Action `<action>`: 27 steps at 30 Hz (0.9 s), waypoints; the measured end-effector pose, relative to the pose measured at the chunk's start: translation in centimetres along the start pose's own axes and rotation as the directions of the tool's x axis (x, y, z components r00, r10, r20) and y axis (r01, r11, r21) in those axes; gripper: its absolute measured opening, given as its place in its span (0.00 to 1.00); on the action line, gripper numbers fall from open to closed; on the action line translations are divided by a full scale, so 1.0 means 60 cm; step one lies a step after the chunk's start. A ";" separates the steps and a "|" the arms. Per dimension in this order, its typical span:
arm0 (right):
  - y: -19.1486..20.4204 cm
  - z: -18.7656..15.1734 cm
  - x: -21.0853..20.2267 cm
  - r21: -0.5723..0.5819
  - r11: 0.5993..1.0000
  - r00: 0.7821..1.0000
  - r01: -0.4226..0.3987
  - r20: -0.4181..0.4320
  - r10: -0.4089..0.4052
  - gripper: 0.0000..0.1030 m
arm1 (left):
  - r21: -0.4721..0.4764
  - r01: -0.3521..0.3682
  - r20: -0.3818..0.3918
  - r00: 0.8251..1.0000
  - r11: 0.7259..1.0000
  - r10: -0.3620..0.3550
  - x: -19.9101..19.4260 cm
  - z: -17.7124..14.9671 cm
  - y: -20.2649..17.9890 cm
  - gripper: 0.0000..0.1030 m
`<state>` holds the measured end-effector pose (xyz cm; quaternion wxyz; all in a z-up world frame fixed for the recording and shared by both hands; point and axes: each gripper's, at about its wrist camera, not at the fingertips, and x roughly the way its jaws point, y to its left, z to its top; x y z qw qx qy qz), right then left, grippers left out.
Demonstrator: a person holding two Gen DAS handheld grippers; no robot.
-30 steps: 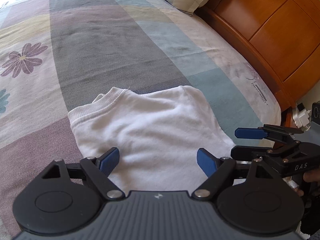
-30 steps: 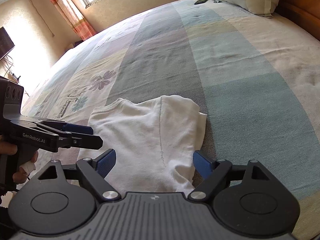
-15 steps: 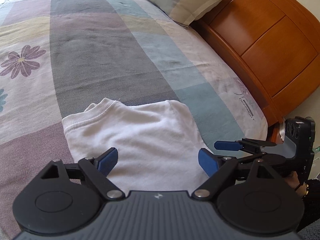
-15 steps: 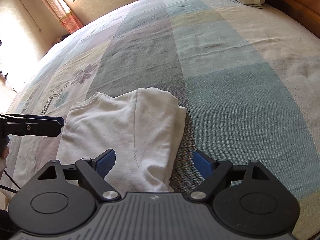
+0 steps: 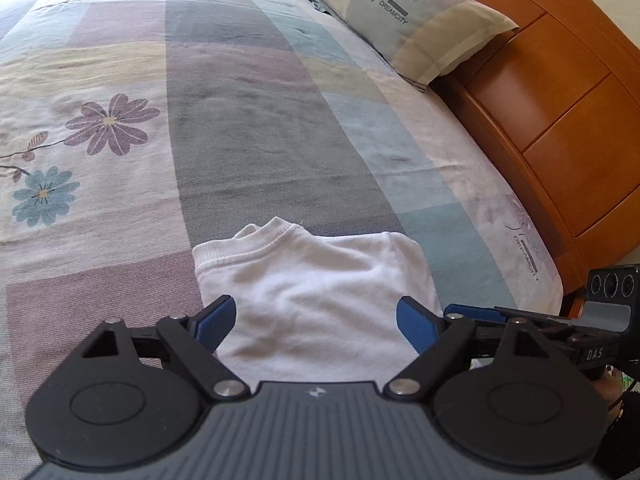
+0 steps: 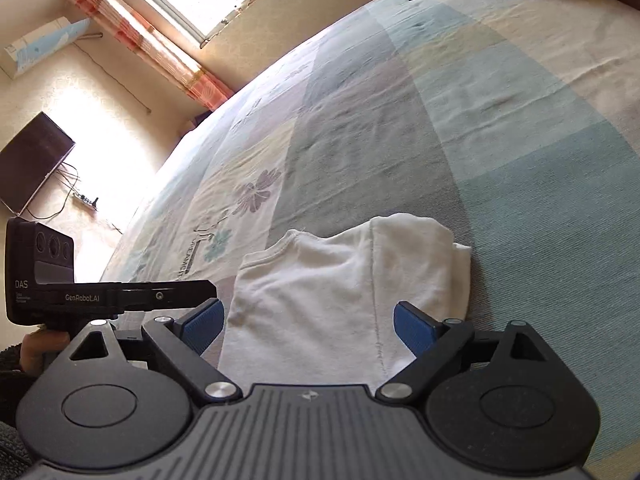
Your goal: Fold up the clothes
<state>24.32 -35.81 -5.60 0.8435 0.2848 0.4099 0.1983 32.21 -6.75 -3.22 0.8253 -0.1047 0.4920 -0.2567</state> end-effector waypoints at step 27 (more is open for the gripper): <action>-0.087 -0.002 -0.003 0.038 0.980 0.978 0.193 0.073 -0.195 0.08 | 0.044 -0.013 -0.025 1.000 0.999 0.014 0.011 -0.024 -0.023 0.85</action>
